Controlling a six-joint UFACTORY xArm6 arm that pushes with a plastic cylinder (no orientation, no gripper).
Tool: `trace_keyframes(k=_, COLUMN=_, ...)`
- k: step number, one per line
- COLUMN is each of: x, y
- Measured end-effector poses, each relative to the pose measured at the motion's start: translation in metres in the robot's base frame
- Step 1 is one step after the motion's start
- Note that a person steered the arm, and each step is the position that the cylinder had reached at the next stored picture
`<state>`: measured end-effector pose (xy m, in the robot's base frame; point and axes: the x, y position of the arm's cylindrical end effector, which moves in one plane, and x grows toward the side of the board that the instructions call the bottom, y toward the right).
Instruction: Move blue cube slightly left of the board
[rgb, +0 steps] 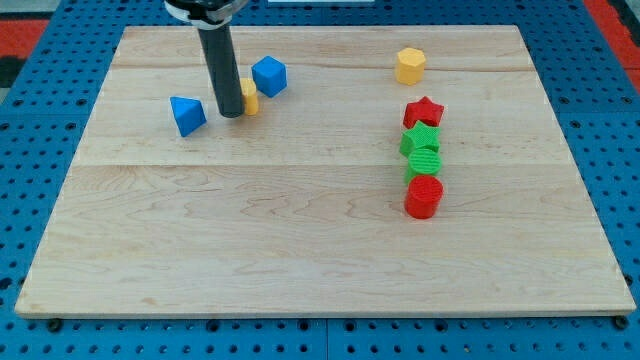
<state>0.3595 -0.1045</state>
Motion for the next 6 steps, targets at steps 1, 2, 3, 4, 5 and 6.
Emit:
trace_keyframes(k=1, x=0.023, y=0.014)
trace_keyframes(k=2, x=0.004, y=0.07)
trace_keyframes(k=3, x=-0.031, y=0.083)
trace_keyframes(k=4, x=-0.057, y=0.067)
trace_keyframes(k=5, x=-0.063, y=0.051)
trace_keyframes(k=6, x=-0.06, y=0.029)
